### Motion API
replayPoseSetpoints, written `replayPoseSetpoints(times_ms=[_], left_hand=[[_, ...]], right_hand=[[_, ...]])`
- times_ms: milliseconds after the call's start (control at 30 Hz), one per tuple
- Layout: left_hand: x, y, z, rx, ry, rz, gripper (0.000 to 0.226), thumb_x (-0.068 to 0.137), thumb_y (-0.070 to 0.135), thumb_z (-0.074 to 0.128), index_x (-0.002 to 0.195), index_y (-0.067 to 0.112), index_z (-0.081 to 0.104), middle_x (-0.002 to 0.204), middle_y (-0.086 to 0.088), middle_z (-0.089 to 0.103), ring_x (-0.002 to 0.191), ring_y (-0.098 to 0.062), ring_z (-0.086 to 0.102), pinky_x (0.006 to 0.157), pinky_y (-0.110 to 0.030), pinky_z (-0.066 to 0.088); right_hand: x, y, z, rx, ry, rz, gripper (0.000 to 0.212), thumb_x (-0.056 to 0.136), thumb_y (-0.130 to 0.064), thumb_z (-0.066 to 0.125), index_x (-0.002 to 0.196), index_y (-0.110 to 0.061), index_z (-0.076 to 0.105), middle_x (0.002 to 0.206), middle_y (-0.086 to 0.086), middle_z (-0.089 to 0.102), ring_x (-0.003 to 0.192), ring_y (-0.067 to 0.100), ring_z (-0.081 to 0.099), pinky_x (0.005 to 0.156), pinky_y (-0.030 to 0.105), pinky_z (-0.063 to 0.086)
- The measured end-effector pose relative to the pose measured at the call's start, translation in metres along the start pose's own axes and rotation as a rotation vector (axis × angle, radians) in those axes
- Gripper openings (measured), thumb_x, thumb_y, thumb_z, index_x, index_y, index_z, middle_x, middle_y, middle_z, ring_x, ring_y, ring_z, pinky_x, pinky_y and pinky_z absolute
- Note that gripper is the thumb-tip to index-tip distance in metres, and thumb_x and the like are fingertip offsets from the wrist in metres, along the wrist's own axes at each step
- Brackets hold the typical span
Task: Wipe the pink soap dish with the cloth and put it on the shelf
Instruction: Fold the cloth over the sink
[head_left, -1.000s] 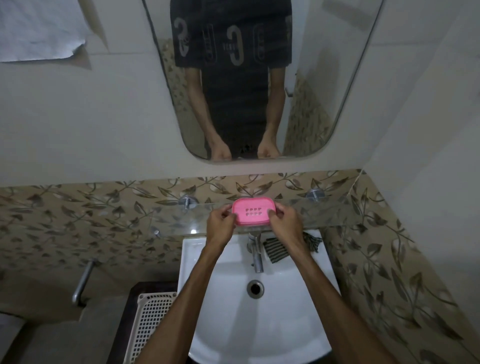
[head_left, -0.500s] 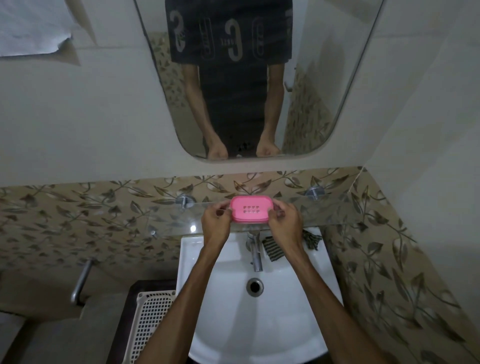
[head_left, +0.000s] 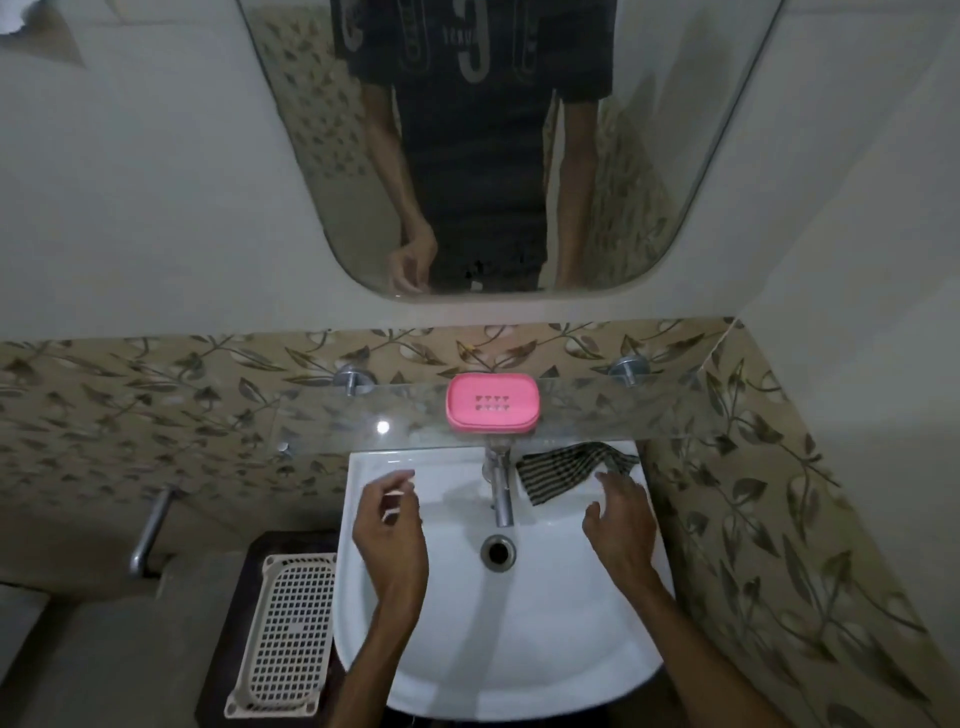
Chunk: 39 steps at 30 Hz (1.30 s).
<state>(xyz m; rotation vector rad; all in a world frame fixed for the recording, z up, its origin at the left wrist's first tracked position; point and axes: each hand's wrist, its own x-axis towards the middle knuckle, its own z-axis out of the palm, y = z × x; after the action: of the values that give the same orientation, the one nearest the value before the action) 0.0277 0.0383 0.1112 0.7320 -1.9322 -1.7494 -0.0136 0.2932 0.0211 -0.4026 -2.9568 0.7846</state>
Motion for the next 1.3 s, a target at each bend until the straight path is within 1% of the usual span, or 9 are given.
replayPoseSetpoints(times_ms=[67,167,400,533,700,833,1067,1200,1300], left_hand=[[-0.016,-0.018,-0.011,0.053,-0.024,-0.062,0.023,0.096,-0.007,0.06,0.098,0.011,0.073,0.1,-0.012,0.072,0.086,-0.039,0.065,0.076,-0.057,0.055],[-0.032,-0.041,-0.025,0.136,-0.056,-0.135,0.028,0.093,-0.008,0.061,0.094,0.016,0.075,0.094,-0.011,0.073,0.082,-0.036,0.065,0.074,-0.058,0.056],[-0.048,-0.068,-0.045,0.193,-0.096,-0.198,0.029,0.092,-0.008,0.064,0.087,0.018,0.076,0.087,-0.005,0.074,0.073,-0.031,0.064,0.065,-0.047,0.055],[-0.05,-0.074,-0.043,0.207,-0.151,-0.225,0.028,0.093,-0.007,0.064,0.086,0.017,0.076,0.085,-0.005,0.074,0.073,-0.028,0.067,0.065,-0.039,0.054],[-0.05,-0.076,-0.028,0.222,-0.294,-0.219,0.025,0.091,-0.004,0.066,0.088,0.018,0.076,0.083,-0.002,0.072,0.077,-0.026,0.067,0.065,-0.034,0.054],[-0.045,-0.072,-0.007,0.178,-0.415,-0.262,0.03,0.084,-0.005,0.07,0.091,0.023,0.077,0.084,0.002,0.073,0.085,-0.024,0.067,0.069,-0.031,0.054],[-0.053,-0.059,0.017,0.055,-0.743,-0.171,0.085,0.075,0.009,0.092,0.146,0.02,0.046,0.141,0.012,0.054,0.123,0.009,0.055,0.095,-0.012,0.049],[-0.048,-0.052,0.012,-0.1,-0.773,-0.25,0.048,0.081,0.005,0.082,0.126,0.015,0.069,0.117,-0.006,0.076,0.106,-0.018,0.071,0.085,-0.023,0.056],[-0.039,-0.049,0.003,-0.181,-0.723,-0.328,0.03,0.083,0.016,0.07,0.112,0.011,0.078,0.109,-0.016,0.078,0.097,-0.024,0.071,0.081,-0.031,0.054]], right_hand=[[0.023,0.003,0.002,-0.183,-0.101,-0.153,0.06,0.085,0.005,0.059,0.145,0.0,0.053,0.15,0.018,0.053,0.139,0.035,0.048,0.117,0.041,0.037],[0.057,0.0,0.001,-0.432,-0.205,-0.295,0.064,0.087,-0.003,0.057,0.15,-0.012,0.047,0.155,0.008,0.048,0.143,0.024,0.042,0.116,0.032,0.032],[0.086,0.006,0.007,-0.663,-0.286,-0.401,0.046,0.095,-0.008,0.044,0.137,-0.02,0.059,0.149,0.002,0.056,0.143,0.023,0.044,0.12,0.033,0.024],[0.092,0.003,0.003,-0.203,-0.121,-0.409,0.026,0.082,0.0,0.064,0.103,0.009,0.076,0.113,0.03,0.073,0.113,0.044,0.068,0.113,0.047,0.043],[0.079,0.002,-0.003,0.372,-0.298,0.04,0.011,0.092,0.008,0.064,0.097,0.006,0.073,0.1,0.023,0.073,0.097,0.03,0.066,0.092,0.035,0.049],[0.054,-0.007,-0.015,0.706,-0.416,0.15,0.018,0.094,0.013,0.057,0.083,0.002,0.066,0.085,0.015,0.066,0.08,0.027,0.061,0.082,0.034,0.046],[-0.001,-0.046,-0.046,0.96,-0.698,0.221,0.013,0.086,-0.018,0.071,0.076,-0.01,0.071,0.08,0.014,0.068,0.08,0.029,0.065,0.075,0.037,0.051],[-0.009,-0.058,-0.062,1.141,-0.994,0.343,0.016,0.083,-0.022,0.074,0.087,-0.007,0.07,0.089,0.013,0.069,0.085,0.028,0.068,0.08,0.039,0.053],[-0.007,-0.056,-0.068,1.161,-1.028,0.463,0.028,0.078,-0.02,0.079,0.096,-0.002,0.067,0.095,0.016,0.069,0.085,0.029,0.067,0.083,0.04,0.05]])
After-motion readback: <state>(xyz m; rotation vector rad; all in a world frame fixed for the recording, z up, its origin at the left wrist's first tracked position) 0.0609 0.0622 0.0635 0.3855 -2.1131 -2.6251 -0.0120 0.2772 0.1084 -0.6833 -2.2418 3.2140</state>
